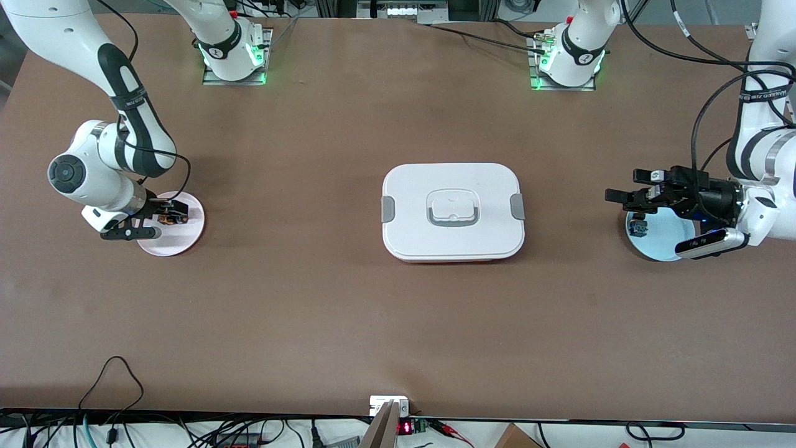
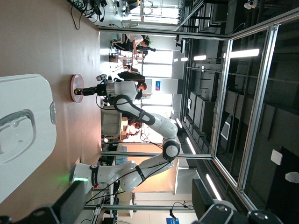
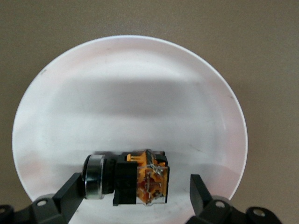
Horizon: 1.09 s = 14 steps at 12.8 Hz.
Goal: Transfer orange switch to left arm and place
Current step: 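Lower the right gripper onto the orange switch while the left gripper advances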
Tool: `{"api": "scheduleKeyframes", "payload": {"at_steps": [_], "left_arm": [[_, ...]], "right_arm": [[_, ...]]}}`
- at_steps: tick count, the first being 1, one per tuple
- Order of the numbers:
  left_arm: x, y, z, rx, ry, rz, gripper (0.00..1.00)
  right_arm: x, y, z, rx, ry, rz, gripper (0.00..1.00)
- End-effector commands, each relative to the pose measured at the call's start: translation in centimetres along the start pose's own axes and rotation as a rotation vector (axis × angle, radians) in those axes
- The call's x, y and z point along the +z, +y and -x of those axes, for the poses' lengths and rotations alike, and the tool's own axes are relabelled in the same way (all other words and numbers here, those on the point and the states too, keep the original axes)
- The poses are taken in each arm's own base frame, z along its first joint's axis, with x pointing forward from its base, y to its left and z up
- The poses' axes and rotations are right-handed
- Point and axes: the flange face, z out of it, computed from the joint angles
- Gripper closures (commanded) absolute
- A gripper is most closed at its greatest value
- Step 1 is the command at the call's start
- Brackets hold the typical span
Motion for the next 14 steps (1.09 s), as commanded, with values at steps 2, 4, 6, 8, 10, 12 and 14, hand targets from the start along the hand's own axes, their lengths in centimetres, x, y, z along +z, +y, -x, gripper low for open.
{"api": "scheduleKeyframes", "payload": {"at_steps": [2,4,6,8,10,12,14], "left_arm": [[1.2,-0.6,0.4,-0.063,0.024,0.140,0.00],[1.2,-0.7,0.4,-0.068,0.024,0.141,0.00],[1.3,-0.7,0.4,-0.068,0.022,0.141,0.00],[1.8,-0.6,0.3,-0.059,0.015,0.136,0.00],[2.5,0.2,0.2,-0.044,0.011,0.097,0.00],[2.9,0.1,0.0,0.045,0.030,0.013,0.00],[3.2,-0.2,-0.1,0.104,0.044,-0.008,0.00]], "right_arm": [[0.4,-0.3,0.1,0.013,0.008,-0.012,0.02],[0.6,-0.7,0.0,0.016,0.007,-0.022,0.03],[0.7,-0.8,0.0,0.016,0.010,-0.023,0.03],[0.7,-0.8,0.1,0.013,0.007,-0.023,0.03],[0.6,-1.3,0.0,0.004,0.004,-0.026,0.08],[0.5,-1.1,0.0,-0.002,0.005,-0.026,0.20],[0.4,-0.8,0.1,-0.001,0.006,-0.026,0.37]]}}
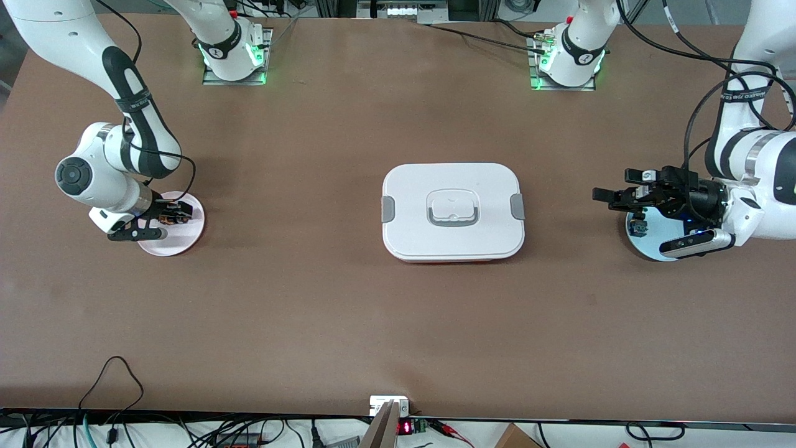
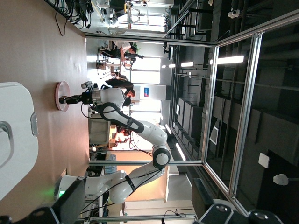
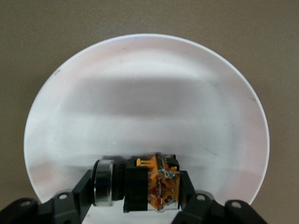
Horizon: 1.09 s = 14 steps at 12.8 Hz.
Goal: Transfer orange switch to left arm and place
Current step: 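Lower the right gripper onto the orange switch while the left gripper advances, then close the right gripper on the orange switch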
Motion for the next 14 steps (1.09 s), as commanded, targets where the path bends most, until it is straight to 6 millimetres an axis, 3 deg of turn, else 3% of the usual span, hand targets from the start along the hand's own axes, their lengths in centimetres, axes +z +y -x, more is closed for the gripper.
{"api": "scheduleKeyframes", "payload": {"at_steps": [1,3,7,8,12,14], "left_arm": [[0.5,0.6,0.2,0.079,0.006,-0.049,0.00],[0.5,0.5,0.4,0.075,-0.014,-0.078,0.00],[0.5,0.4,0.4,0.072,-0.015,-0.077,0.00],[0.5,0.3,0.4,0.072,-0.017,-0.074,0.00],[0.7,0.3,0.4,0.071,-0.024,-0.070,0.00],[0.8,0.3,0.5,0.071,-0.028,-0.068,0.00]], "right_arm": [[-0.2,0.3,0.3,-0.007,0.010,-0.011,0.57],[-0.5,0.6,0.3,-0.039,0.006,-0.014,0.79],[-3.1,0.0,0.0,-0.037,-0.042,-0.034,0.86],[-4.2,-0.9,-0.3,-0.056,-0.049,-0.042,0.90],[-8.7,-1.1,-2.3,-0.076,-0.085,-0.057,0.96],[-12.3,-3.5,-3.8,-0.124,-0.075,-0.068,1.00]]}}
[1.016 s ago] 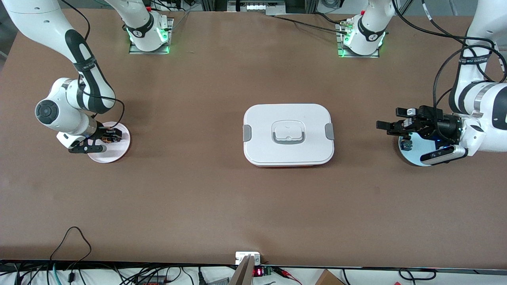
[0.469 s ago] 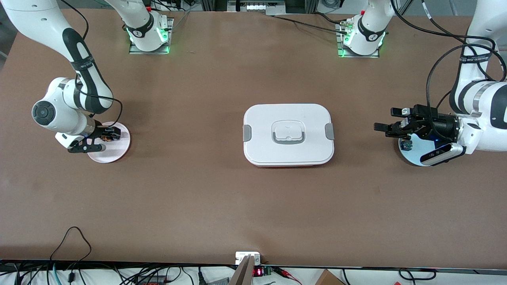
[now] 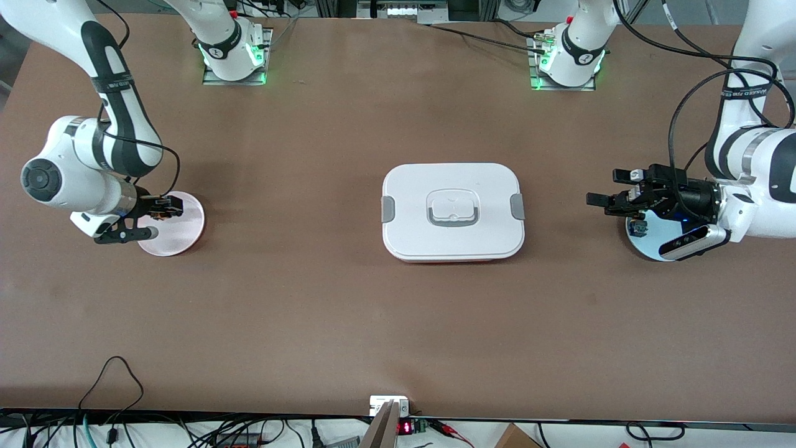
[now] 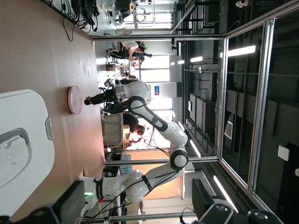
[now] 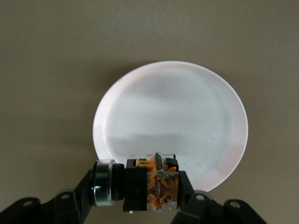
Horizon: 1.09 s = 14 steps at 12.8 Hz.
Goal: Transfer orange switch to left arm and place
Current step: 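Close the right gripper on the orange switch, then lift the switch over the box with the right gripper while the left gripper approaches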
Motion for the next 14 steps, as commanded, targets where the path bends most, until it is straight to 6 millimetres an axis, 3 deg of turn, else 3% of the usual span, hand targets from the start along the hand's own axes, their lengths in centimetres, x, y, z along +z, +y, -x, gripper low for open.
{"api": "scheduleKeyframes", "payload": {"at_steps": [1,6,8,10,11,14], "left_arm": [[0.1,0.5,0.4,0.023,-0.013,-0.020,0.00],[0.2,0.4,0.4,0.021,-0.015,-0.019,0.00],[0.2,0.4,0.4,0.023,-0.015,-0.019,0.00],[0.3,0.4,0.4,0.023,-0.016,-0.019,0.00],[0.3,0.4,0.3,0.023,-0.016,-0.019,0.00],[1.0,0.5,0.2,0.012,-0.025,-0.020,0.00]], "right_arm": [[-5.2,-2.9,-1.8,-0.063,0.000,-0.030,1.00],[-16.5,-11.4,-4.4,-0.171,0.154,-0.144,1.00],[-20.0,-16.5,-4.3,-0.265,0.197,-0.152,1.00],[-23.0,-21.6,-3.4,-0.359,0.250,-0.158,1.00],[-23.5,-23.2,-3.1,-0.425,0.268,-0.168,1.00],[-26.1,-29.8,-2.4,-0.671,0.422,-0.371,1.00]]}}
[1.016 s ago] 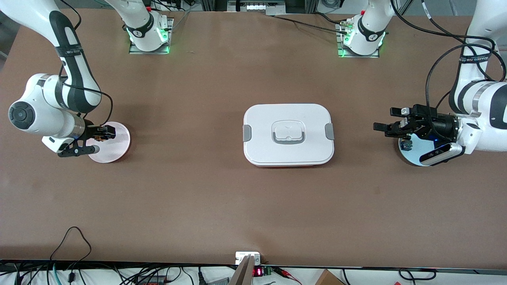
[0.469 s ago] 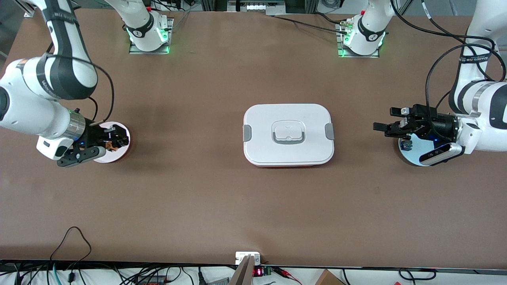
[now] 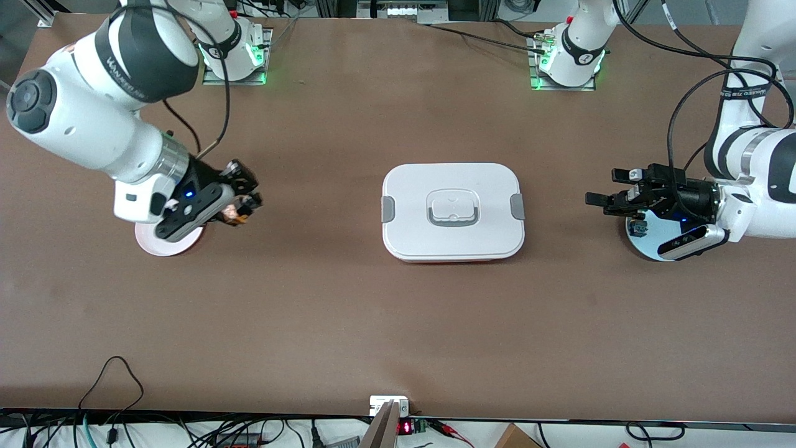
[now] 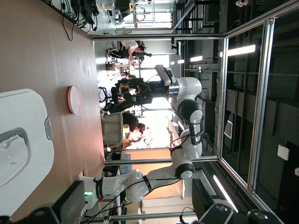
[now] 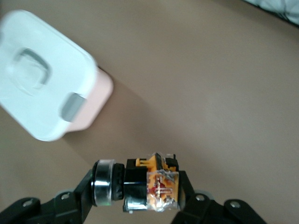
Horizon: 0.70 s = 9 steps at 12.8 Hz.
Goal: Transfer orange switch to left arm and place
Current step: 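Lift the switch over the box with the right gripper while the left gripper approaches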
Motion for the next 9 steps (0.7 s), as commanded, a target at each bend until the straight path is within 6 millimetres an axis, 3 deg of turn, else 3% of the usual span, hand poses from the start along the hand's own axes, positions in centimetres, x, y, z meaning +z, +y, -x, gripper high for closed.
{"api": "scheduleKeyframes", "payload": {"at_steps": [1,3,6,9], "left_arm": [[2.2,0.6,0.0,0.007,-0.036,-0.021,0.00],[4.2,0.8,-0.6,-0.044,-0.034,-0.037,0.00],[6.8,2.0,-1.4,-0.156,-0.008,-0.064,0.00],[10.8,1.5,-2.2,-0.231,0.013,-0.093,0.00]], "right_arm": [[0.3,-4.5,-2.4,-0.202,0.137,-0.122,1.00],[1.3,-8.6,-4.3,-0.361,0.244,-0.146,1.00],[2.8,-15.5,-5.3,-0.377,0.319,-0.335,1.00],[4.6,-20.7,-6.4,-0.394,0.464,-0.472,1.00]]}}
